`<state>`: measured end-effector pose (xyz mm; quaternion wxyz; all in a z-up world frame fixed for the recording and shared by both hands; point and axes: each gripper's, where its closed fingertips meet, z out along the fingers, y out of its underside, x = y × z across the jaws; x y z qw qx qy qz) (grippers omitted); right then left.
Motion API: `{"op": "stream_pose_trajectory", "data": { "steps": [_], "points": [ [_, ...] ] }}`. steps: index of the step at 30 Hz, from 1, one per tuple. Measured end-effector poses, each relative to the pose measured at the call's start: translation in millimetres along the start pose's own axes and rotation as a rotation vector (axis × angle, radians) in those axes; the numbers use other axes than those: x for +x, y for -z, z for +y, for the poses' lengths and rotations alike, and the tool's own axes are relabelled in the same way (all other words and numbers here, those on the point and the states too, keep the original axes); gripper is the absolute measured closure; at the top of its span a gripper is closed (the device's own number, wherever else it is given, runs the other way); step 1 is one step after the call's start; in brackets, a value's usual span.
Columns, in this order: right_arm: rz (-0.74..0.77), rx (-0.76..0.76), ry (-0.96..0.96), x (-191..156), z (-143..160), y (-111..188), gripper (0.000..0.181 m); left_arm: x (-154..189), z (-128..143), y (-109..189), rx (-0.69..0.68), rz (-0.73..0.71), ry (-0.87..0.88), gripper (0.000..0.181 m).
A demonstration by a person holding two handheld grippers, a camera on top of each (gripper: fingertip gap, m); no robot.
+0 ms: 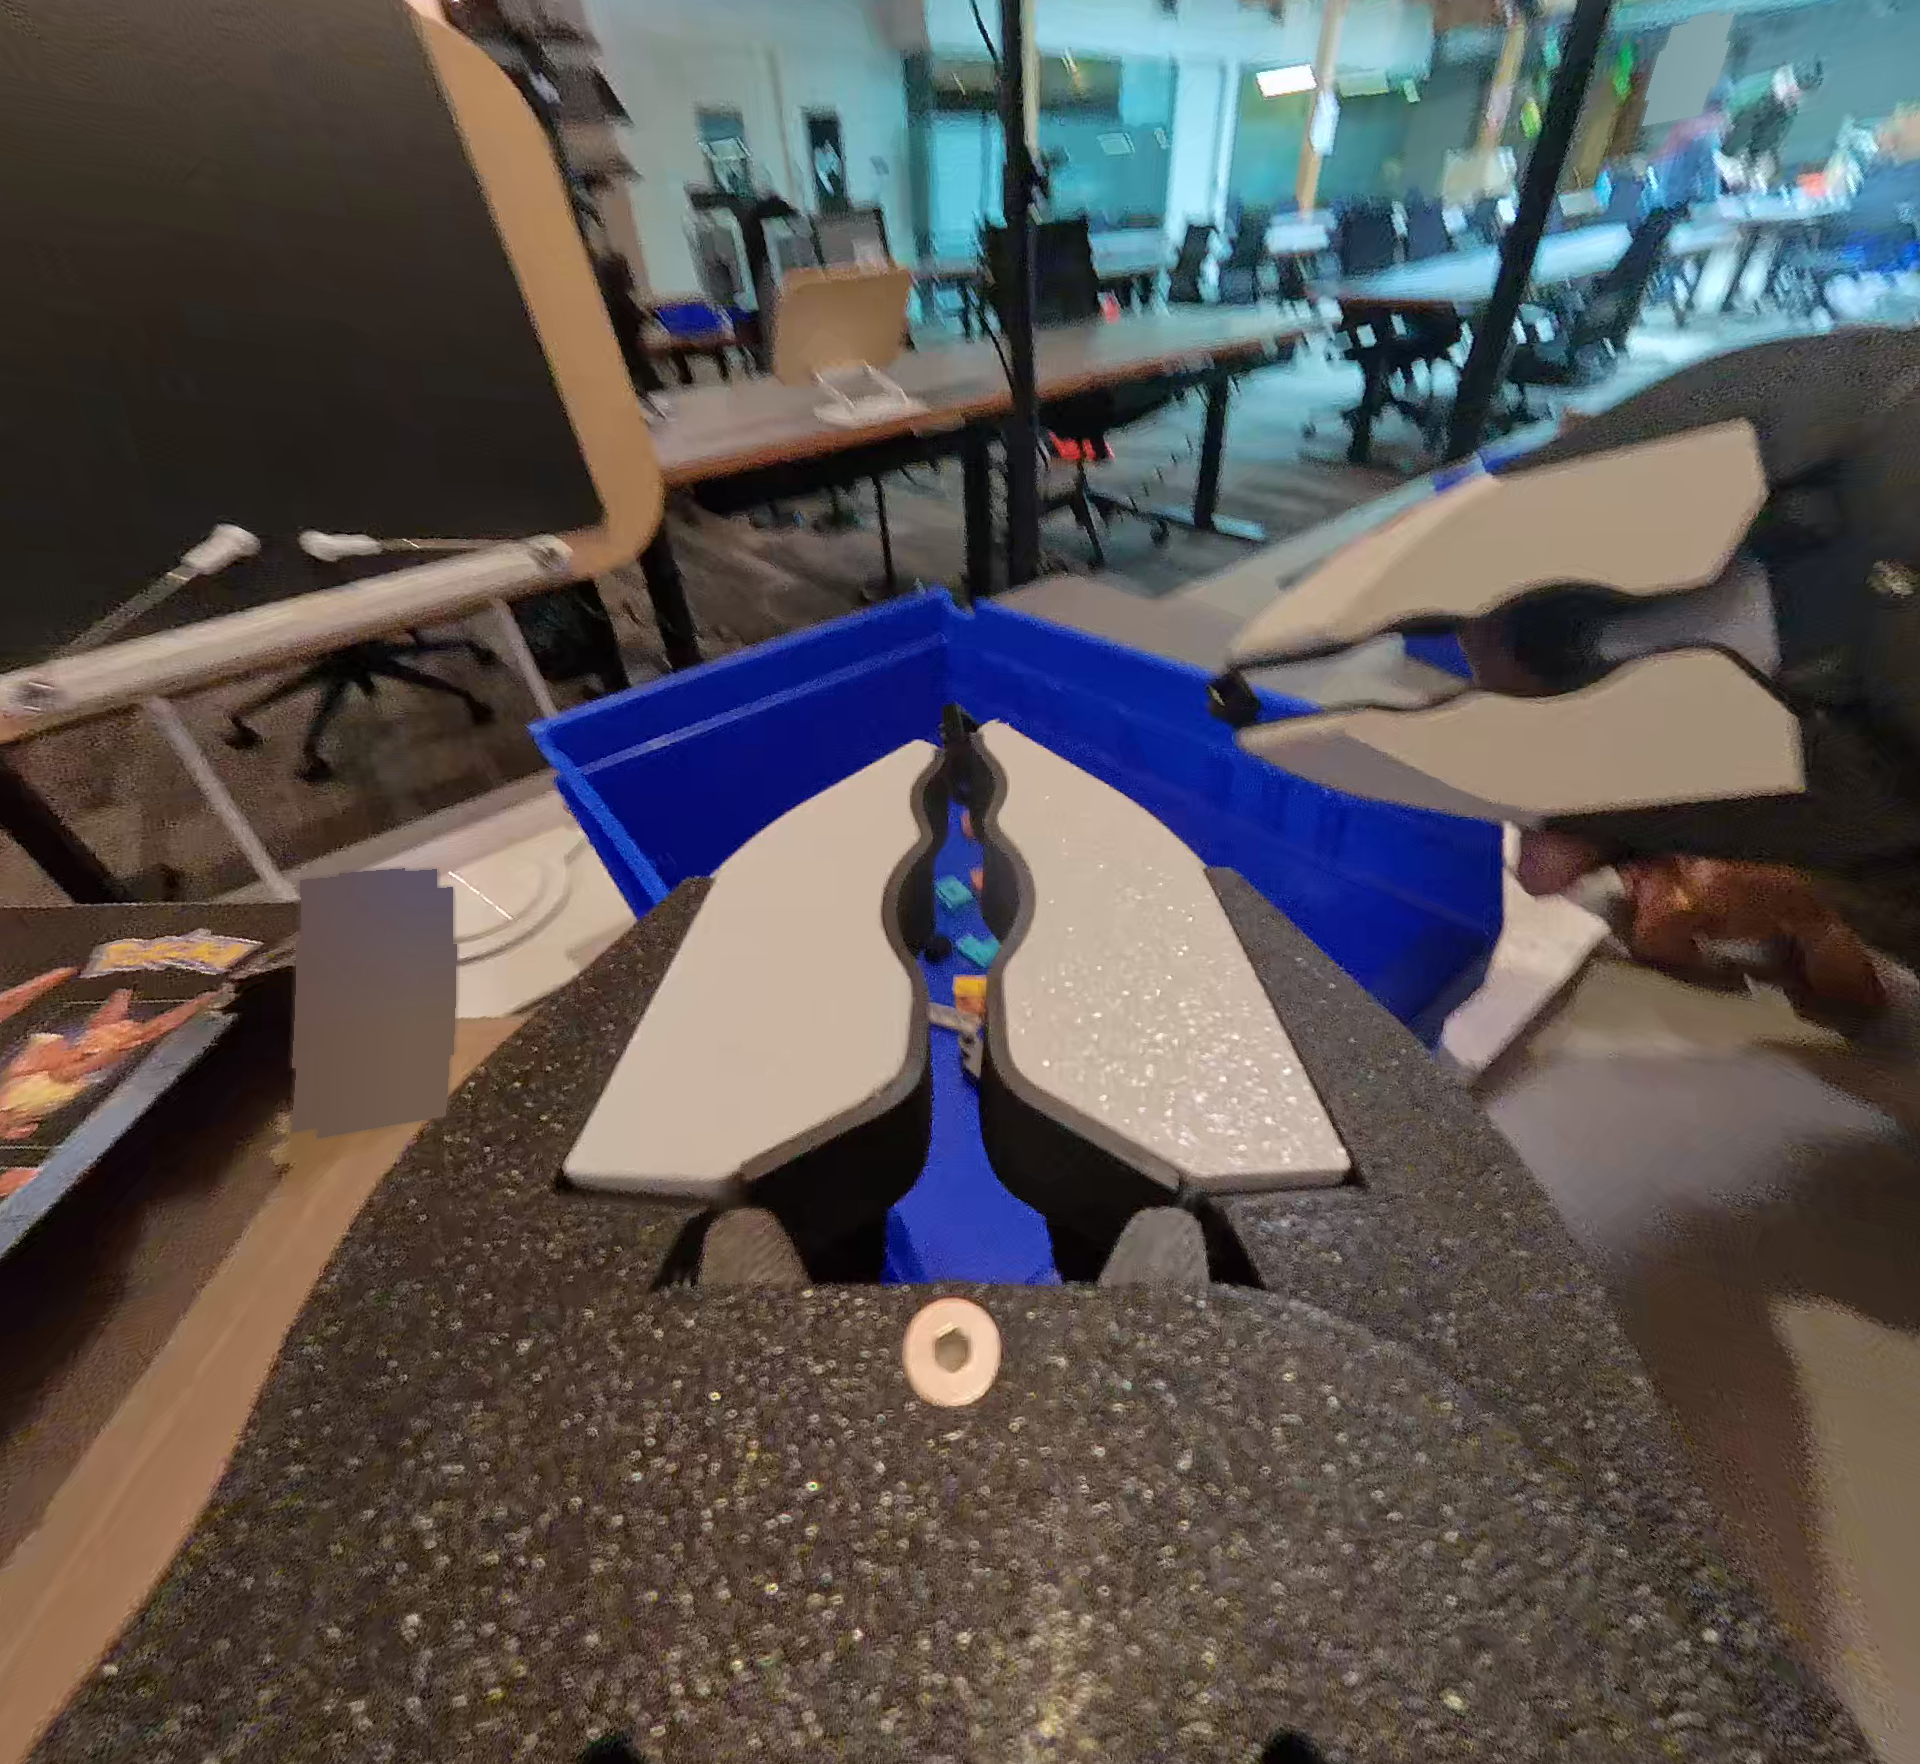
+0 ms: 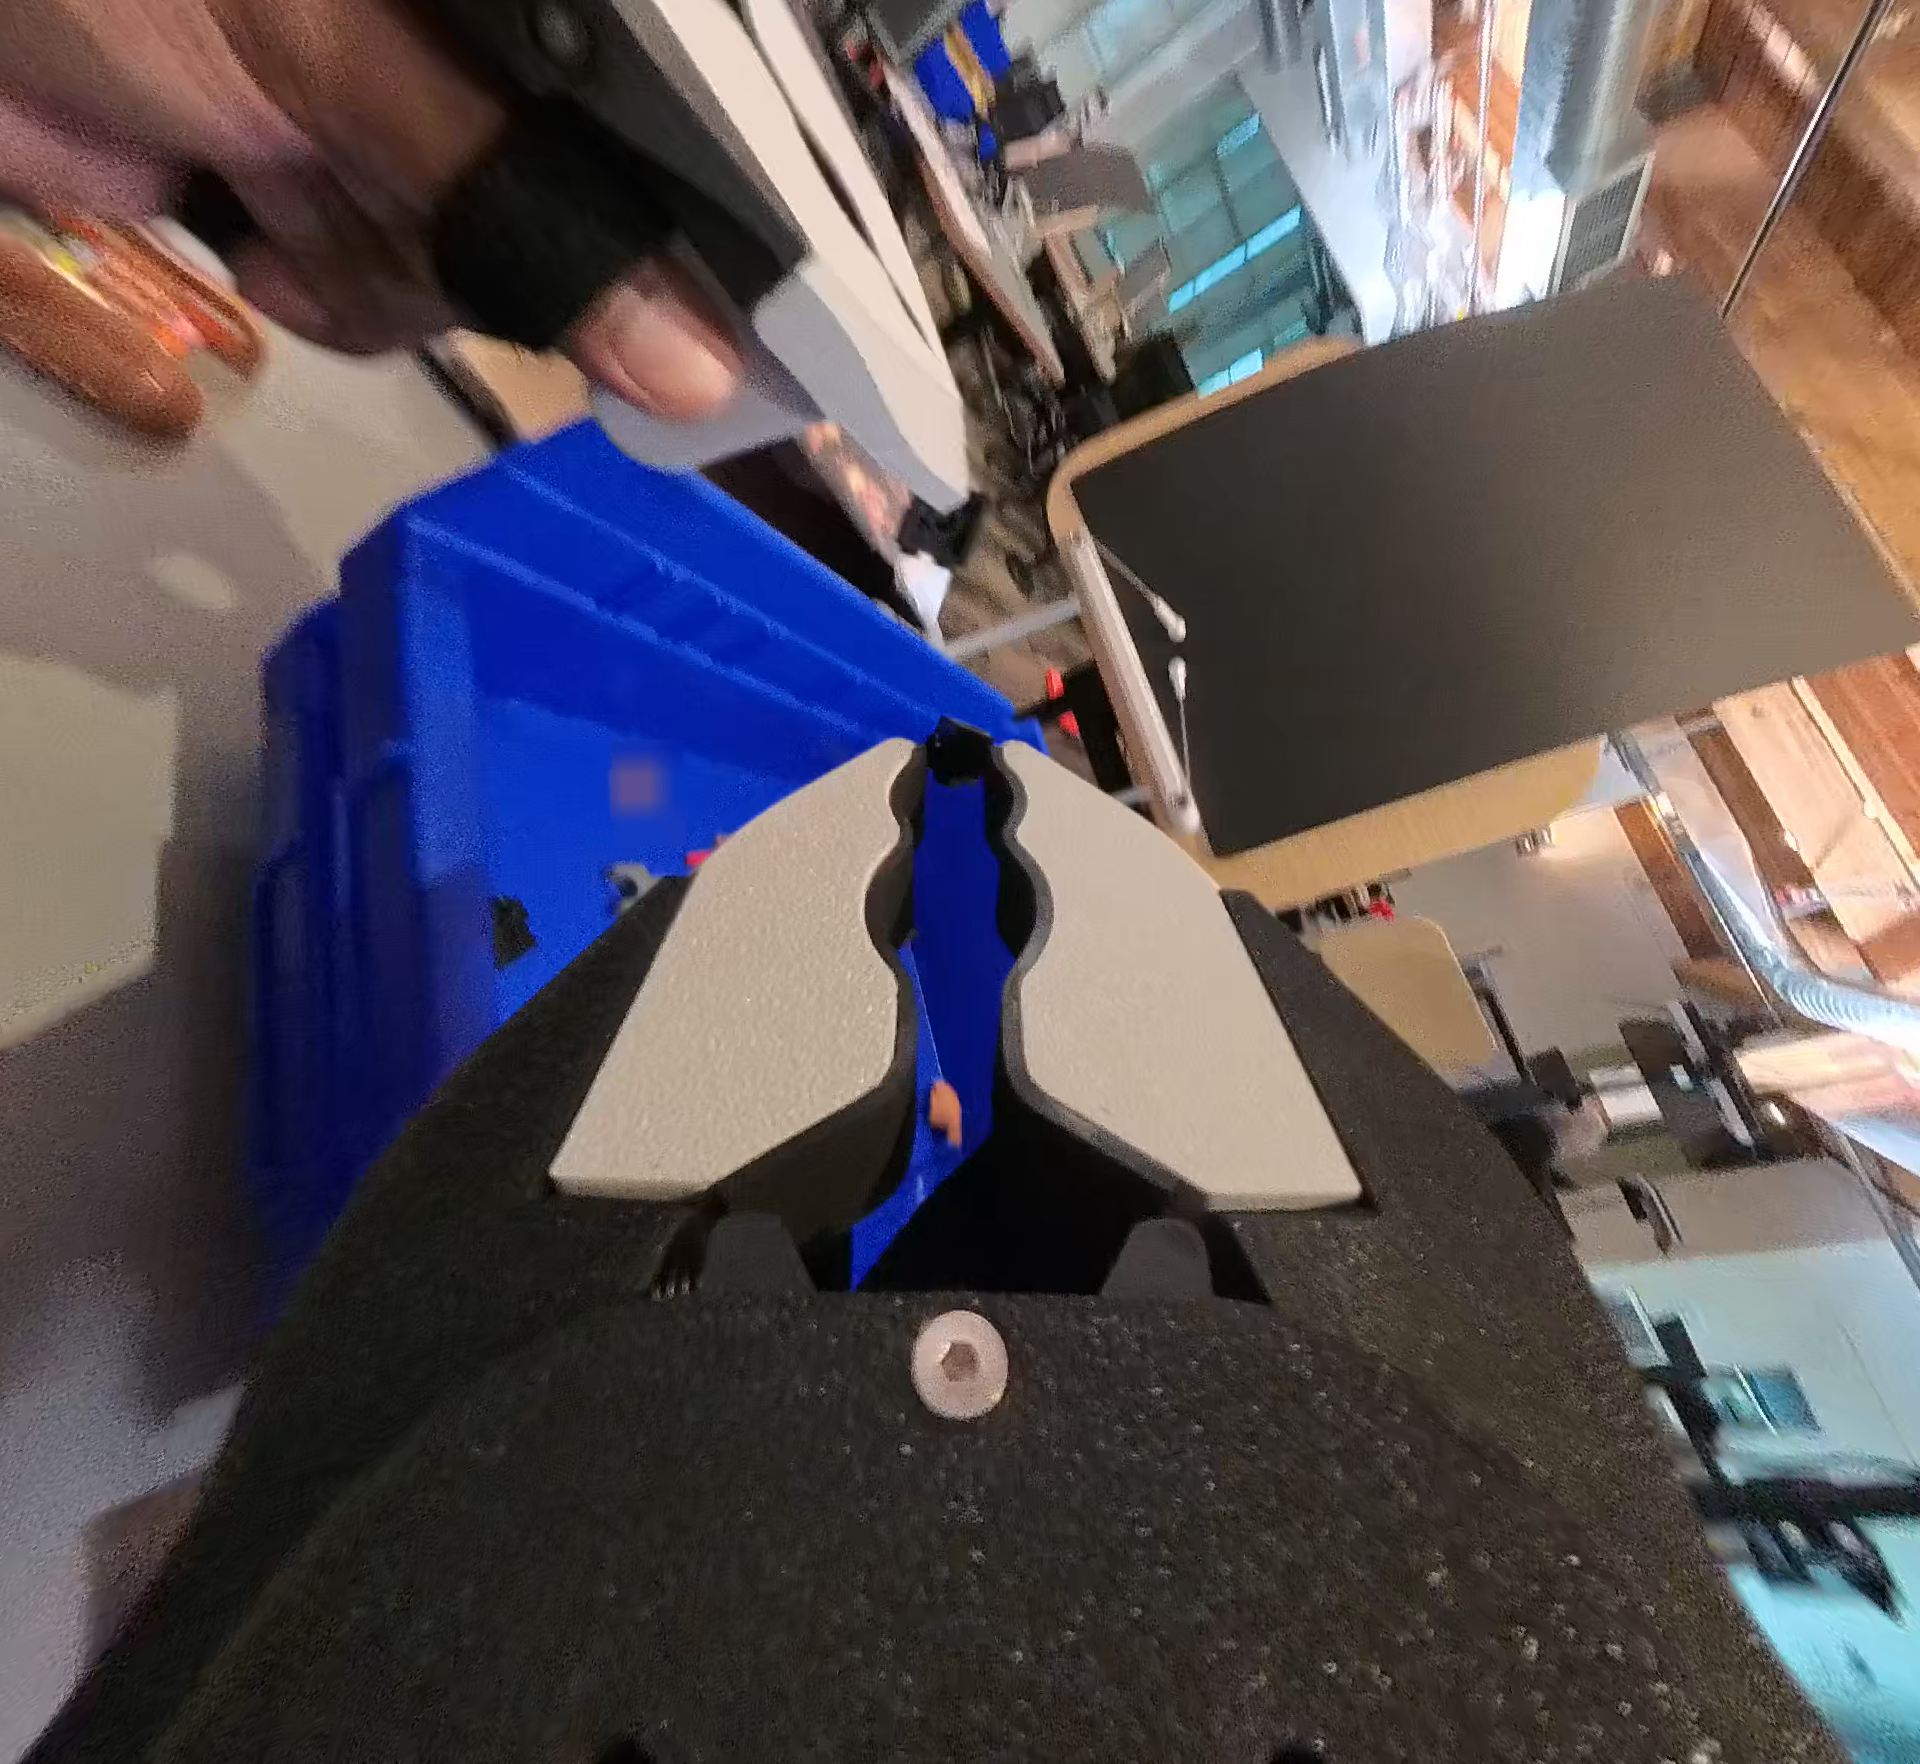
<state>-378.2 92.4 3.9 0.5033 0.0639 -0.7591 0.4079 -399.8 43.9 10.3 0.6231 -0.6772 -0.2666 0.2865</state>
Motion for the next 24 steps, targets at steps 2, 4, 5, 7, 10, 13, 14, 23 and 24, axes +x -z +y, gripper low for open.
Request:
{"op": "stream_pose_trajectory", "data": {
  "steps": [2, 4, 5, 7, 10, 13, 14, 23, 24],
  "points": [
    [0.013, -0.100, 0.028, 3, 19, -5, 0.169, 4, 7, -5, -0.038, 0.030, 0.013, 0.177],
    [0.016, -0.132, 0.034, 4, 27, -7, 0.165, 7, 13, -8, -0.073, 0.032, -0.006, 0.177],
    [0.009, -0.136, 0.019, 4, 28, -7, 0.164, 7, 14, -9, -0.079, 0.027, -0.017, 0.176],
    [0.006, -0.138, 0.000, 6, 29, -5, 0.163, 8, 16, -9, -0.087, 0.033, -0.019, 0.174],
    [-0.007, -0.140, -0.025, 8, 29, -2, 0.160, 11, 21, -12, -0.117, 0.072, 0.015, 0.168],
    [-0.008, -0.136, -0.036, 9, 27, 4, 0.159, 11, 20, -10, -0.098, 0.096, 0.056, 0.164],
    [-0.015, -0.127, -0.038, 8, 25, 6, 0.159, 11, 18, -8, -0.087, 0.102, 0.061, 0.164],
    [-0.506, 0.012, -0.138, -111, -4, 51, 0.162, 71, 11, 46, 0.073, 0.534, -0.022, 0.163],
    [-0.568, -0.007, -0.159, -131, 2, 54, 0.163, 81, 20, 54, 0.061, 0.614, -0.039, 0.164]
  ]
}}
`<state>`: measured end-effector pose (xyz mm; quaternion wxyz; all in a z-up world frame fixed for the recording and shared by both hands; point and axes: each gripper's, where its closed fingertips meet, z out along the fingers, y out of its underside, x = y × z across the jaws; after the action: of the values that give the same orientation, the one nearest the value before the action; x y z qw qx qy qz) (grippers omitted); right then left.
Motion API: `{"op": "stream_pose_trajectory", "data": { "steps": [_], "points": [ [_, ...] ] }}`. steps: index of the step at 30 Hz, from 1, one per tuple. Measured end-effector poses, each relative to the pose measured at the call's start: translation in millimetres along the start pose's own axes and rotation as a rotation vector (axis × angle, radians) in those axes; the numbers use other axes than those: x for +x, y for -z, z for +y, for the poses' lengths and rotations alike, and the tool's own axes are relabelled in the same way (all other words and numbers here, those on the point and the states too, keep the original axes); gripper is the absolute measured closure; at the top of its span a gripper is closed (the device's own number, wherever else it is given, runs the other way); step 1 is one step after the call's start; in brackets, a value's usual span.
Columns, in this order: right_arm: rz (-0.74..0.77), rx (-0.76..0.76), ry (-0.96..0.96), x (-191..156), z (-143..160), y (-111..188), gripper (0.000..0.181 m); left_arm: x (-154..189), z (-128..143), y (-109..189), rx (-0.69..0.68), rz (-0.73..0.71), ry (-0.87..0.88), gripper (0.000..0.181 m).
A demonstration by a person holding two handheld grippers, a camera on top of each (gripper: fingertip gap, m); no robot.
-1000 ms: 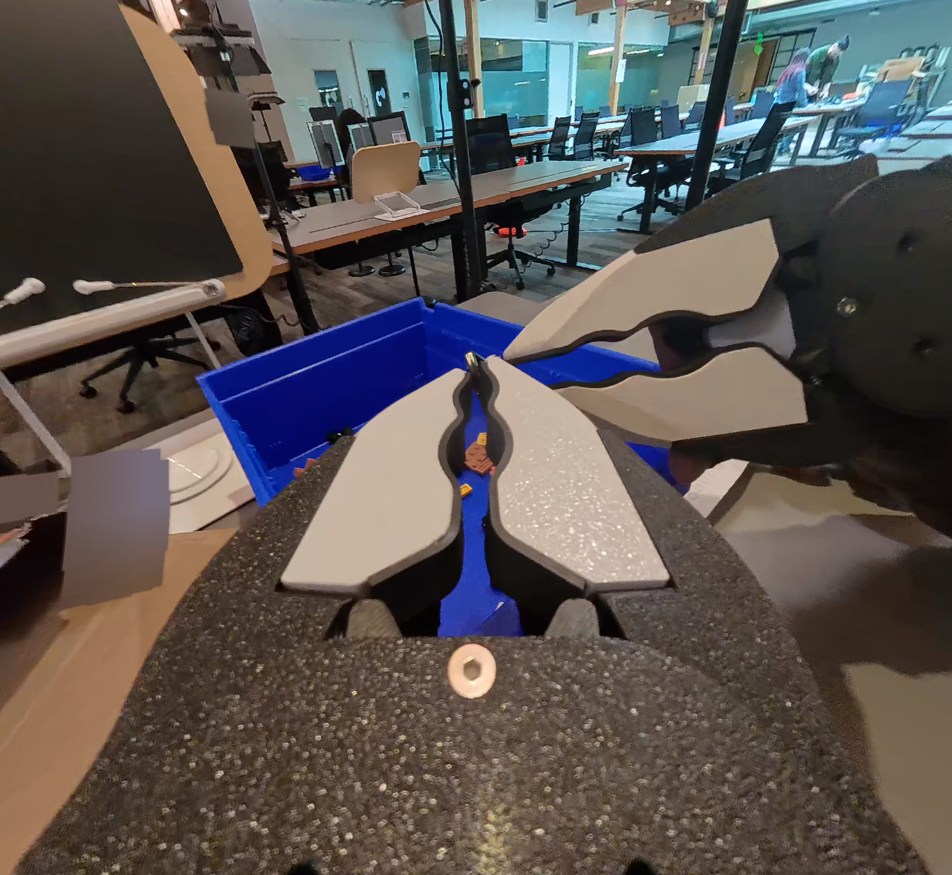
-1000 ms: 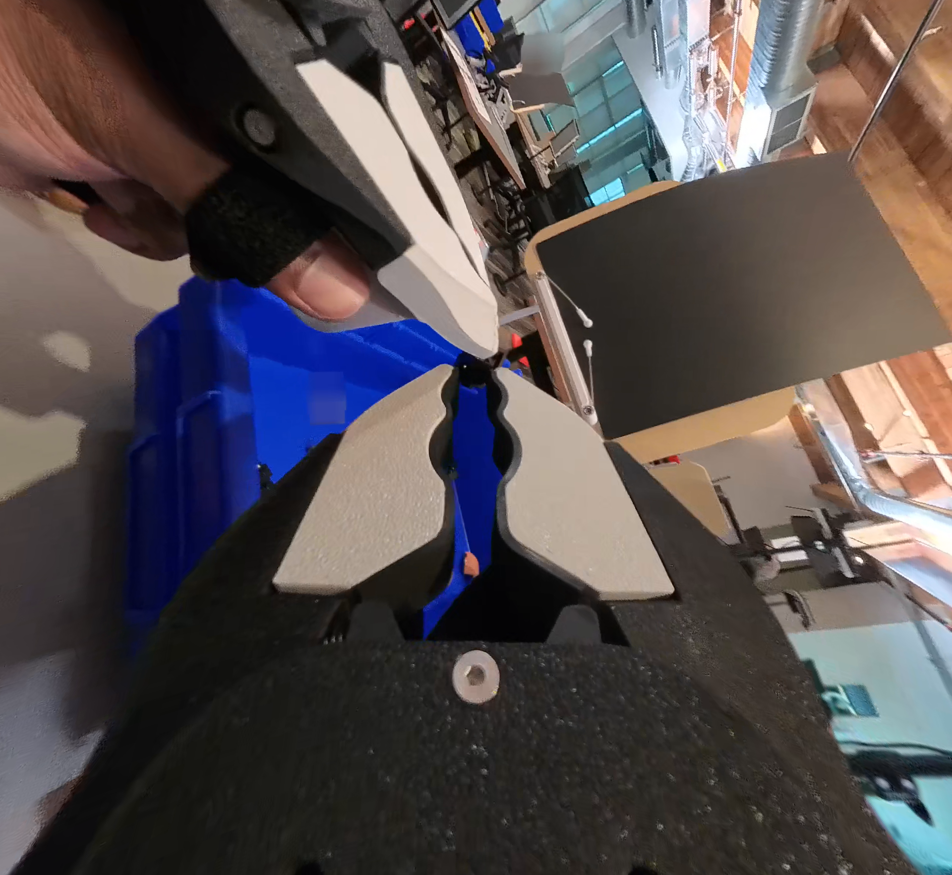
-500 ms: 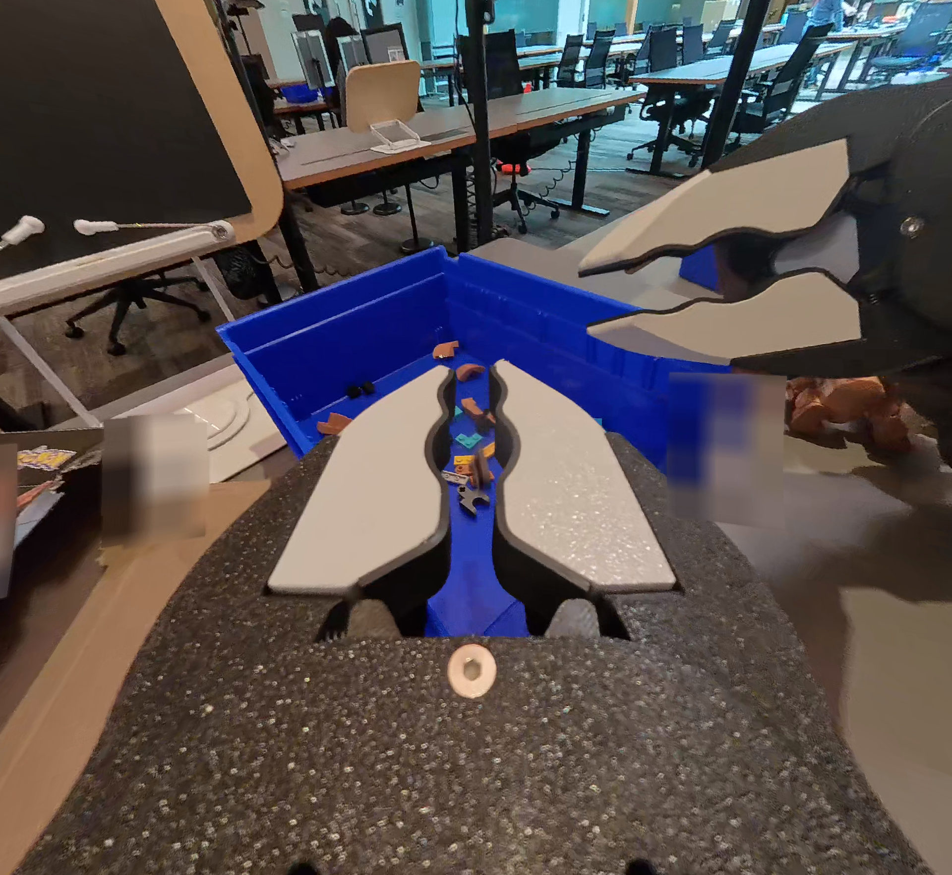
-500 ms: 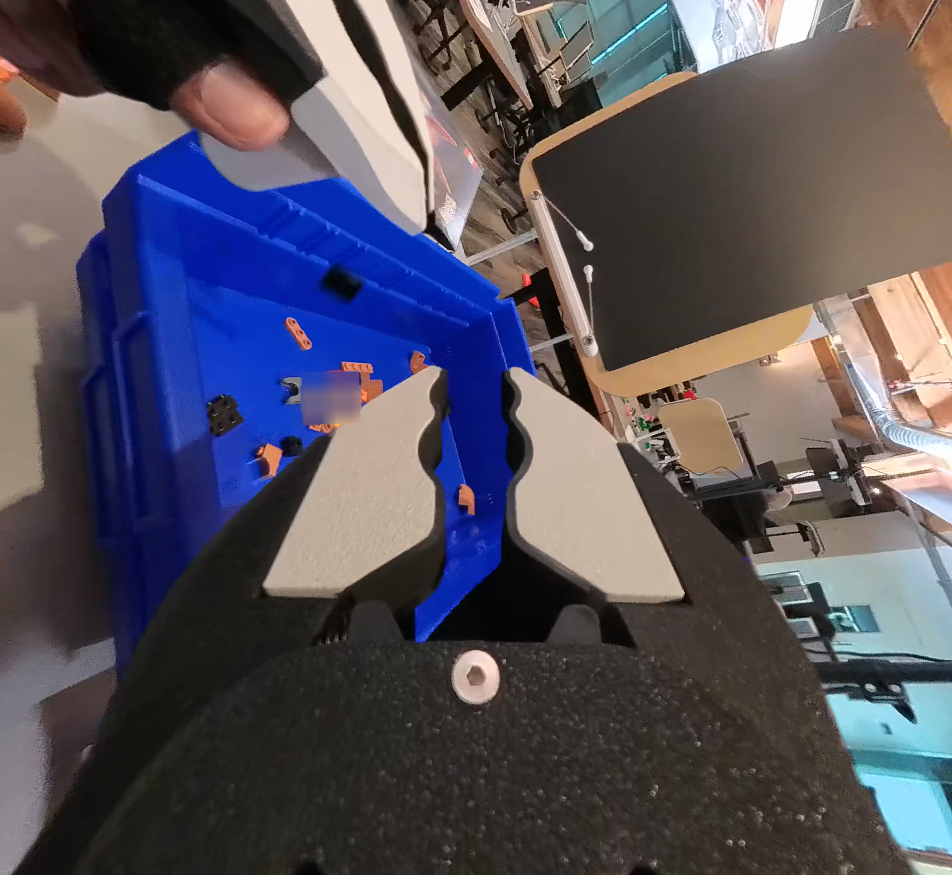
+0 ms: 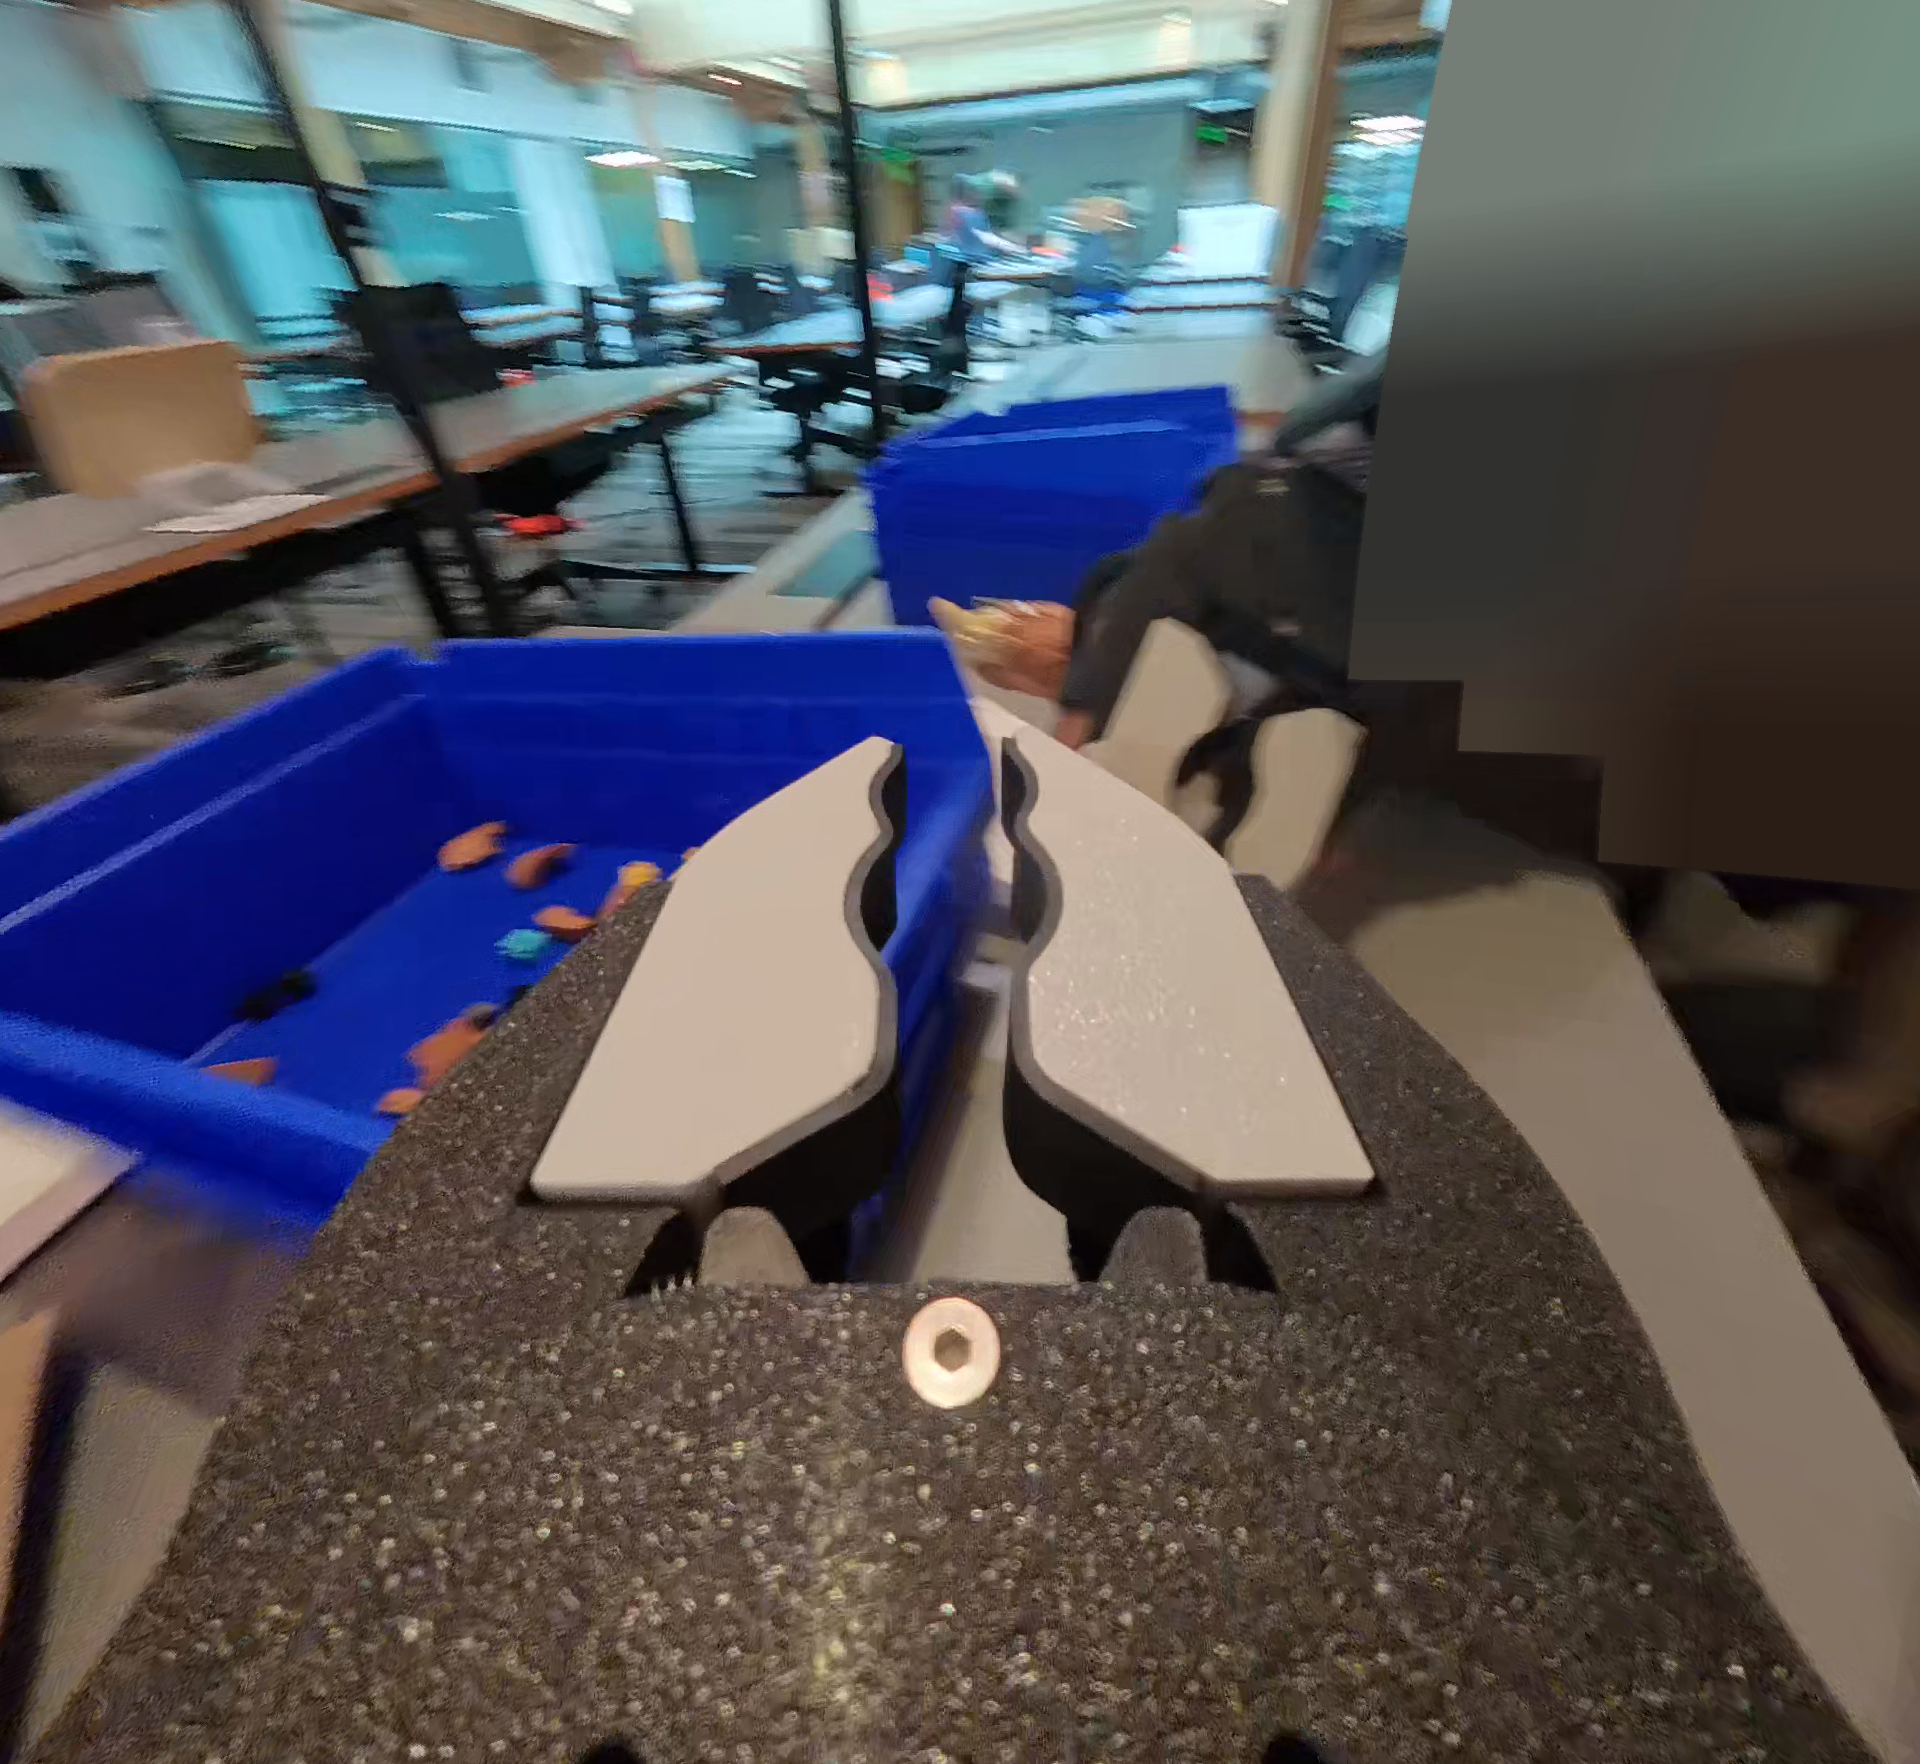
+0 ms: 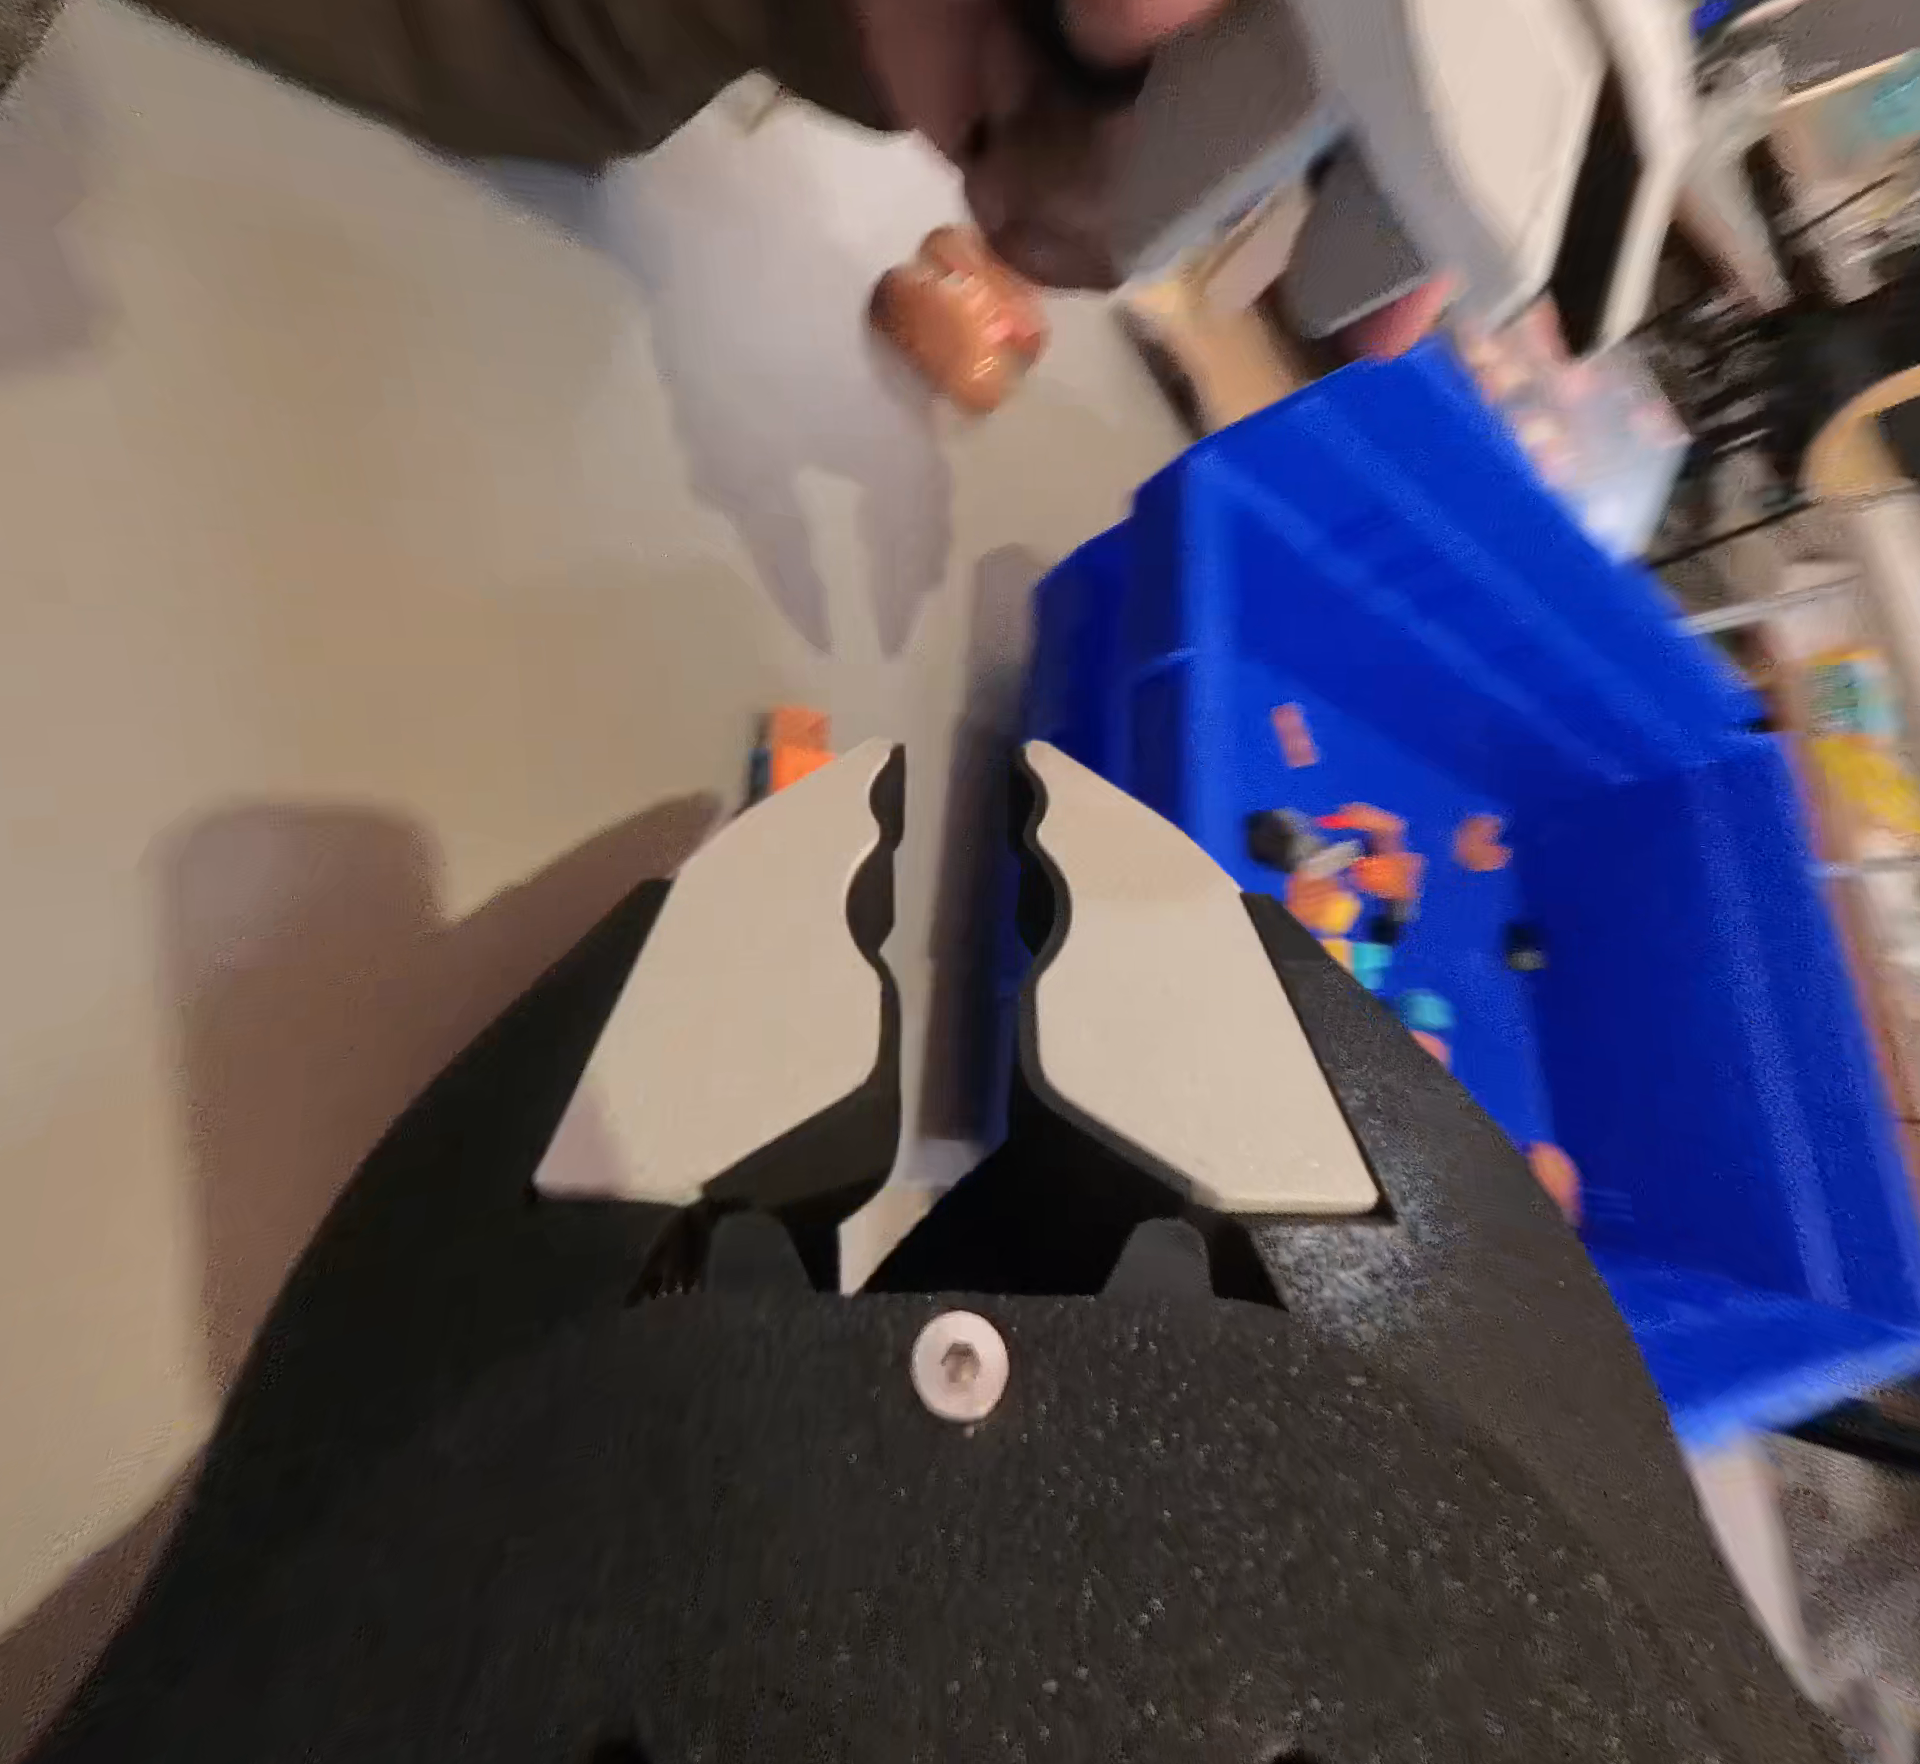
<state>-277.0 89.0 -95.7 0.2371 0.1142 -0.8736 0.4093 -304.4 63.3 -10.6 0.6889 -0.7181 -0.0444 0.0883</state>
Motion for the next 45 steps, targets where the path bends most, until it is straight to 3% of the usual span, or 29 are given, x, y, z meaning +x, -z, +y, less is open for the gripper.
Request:
{"op": "stream_pose_trajectory", "data": {
  "steps": [3, 6, 10, 15, 19, 25, 29, 35, 40, 43, 45],
  "points": [
    [-0.071, -0.056, -0.092, -30, 27, -25, 0.155, 30, 31, 6, -0.105, 0.166, -0.029, 0.165],
    [-0.106, -0.067, -0.168, -42, 32, -43, 0.150, 44, 61, 10, -0.225, 0.244, -0.028, 0.164],
    [-0.105, -0.130, -0.220, -41, 38, -59, 0.148, 46, 93, 12, -0.372, 0.260, -0.024, 0.157],
    [-0.116, -0.228, -0.228, -49, 56, -67, 0.158, 51, 109, 3, -0.435, 0.268, -0.030, 0.153],
    [-0.034, -0.043, -0.345, -27, 36, -53, 0.160, 42, 107, -8, -0.392, 0.189, -0.031, 0.151],
    [0.056, 0.324, -0.529, 5, -1, -16, 0.161, 25, 73, -13, -0.162, 0.047, 0.022, 0.151],
    [0.084, 0.449, -0.568, 11, -14, -8, 0.163, 25, 69, -16, -0.107, 0.061, 0.096, 0.152],
    [0.077, 0.495, -0.611, 10, -13, -8, 0.164, 29, 72, -17, -0.079, 0.125, 0.170, 0.160],
    [0.165, 0.317, -0.434, 9, 3, -15, 0.148, 24, 87, -19, -0.190, 0.073, 0.107, 0.161],
    [0.176, 0.251, -0.369, 5, 8, -18, 0.149, 26, 95, -20, -0.260, 0.056, 0.027, 0.161],
    [0.160, 0.227, -0.359, 1, 10, -21, 0.159, 27, 101, -20, -0.302, 0.052, -0.004, 0.161]
  ]
}}
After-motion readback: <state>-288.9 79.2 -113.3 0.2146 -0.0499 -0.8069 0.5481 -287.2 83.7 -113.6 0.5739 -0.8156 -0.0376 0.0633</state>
